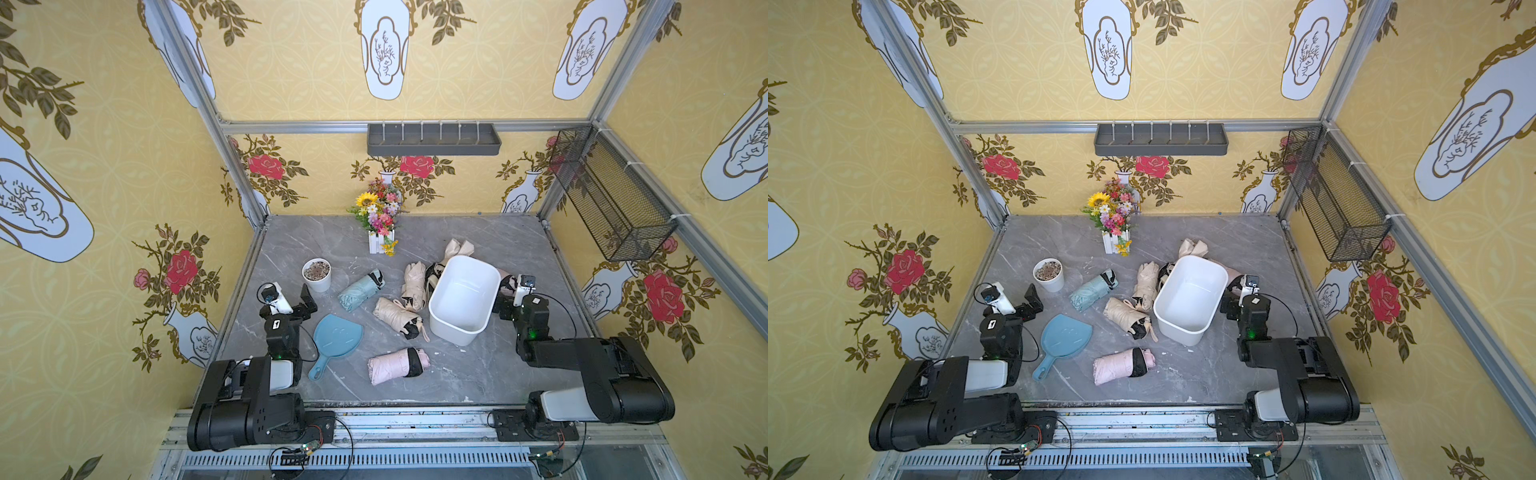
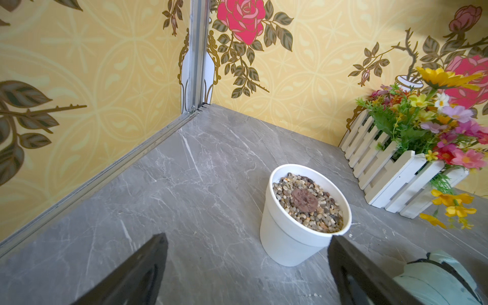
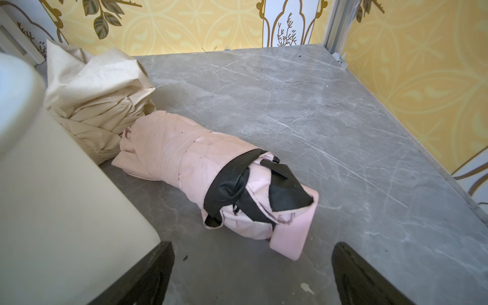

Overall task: Put the umbrella into the storage box
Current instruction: Pick up the umbrella from the center of the board.

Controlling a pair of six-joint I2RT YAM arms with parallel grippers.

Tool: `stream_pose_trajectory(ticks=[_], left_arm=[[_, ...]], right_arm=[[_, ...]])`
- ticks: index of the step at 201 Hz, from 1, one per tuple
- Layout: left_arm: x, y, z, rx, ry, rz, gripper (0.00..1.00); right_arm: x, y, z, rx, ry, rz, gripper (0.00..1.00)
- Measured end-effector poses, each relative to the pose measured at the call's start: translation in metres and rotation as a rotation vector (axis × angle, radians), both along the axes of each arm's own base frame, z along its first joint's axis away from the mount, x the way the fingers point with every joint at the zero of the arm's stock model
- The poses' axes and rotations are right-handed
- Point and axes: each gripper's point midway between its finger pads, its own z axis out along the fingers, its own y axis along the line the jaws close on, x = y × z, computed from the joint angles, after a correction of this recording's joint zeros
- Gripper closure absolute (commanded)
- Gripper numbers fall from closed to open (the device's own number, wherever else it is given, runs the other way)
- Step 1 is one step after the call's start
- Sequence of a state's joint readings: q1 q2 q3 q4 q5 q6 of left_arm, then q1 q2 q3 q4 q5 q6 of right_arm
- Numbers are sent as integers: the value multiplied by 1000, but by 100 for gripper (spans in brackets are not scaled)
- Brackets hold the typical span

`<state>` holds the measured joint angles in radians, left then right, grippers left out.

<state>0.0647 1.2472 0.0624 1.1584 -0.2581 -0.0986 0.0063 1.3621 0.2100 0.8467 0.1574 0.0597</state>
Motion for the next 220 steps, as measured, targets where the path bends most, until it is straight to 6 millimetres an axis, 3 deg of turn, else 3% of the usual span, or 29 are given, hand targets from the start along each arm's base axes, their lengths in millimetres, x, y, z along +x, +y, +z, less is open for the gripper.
stream_pose_trajectory(ticks=[17,35,45,56,75,102,127,147,182,220], left_arm=[[5,5,29,-4,-45,30,2],[13,3,59,-11,-72,28,2],[13,-1,62,-28,-59,17,3],[13,-5,62,-51,-24,1,4],[14,-15,76,-93,-6,-30,4],[16,-48,104,-122,22,-137,4],[13,-71,112,-172,84,-203,4],[7,-97,111,-212,152,-284,4],[-2,-128,110,-261,262,-357,7],[-11,-148,85,-337,461,-356,14]], right_arm=[[1,-1,26,5,-42,-12,3],[5,-5,78,19,-102,-38,3],[2,-6,101,35,-130,-46,3],[-4,-6,114,44,-127,-48,3],[-16,-3,122,74,-60,-46,3],[-19,6,142,146,50,-22,2],[-24,18,140,189,189,27,2],[-33,27,135,215,291,58,2],[-47,44,149,273,353,138,6],[-58,65,159,353,417,217,10]])
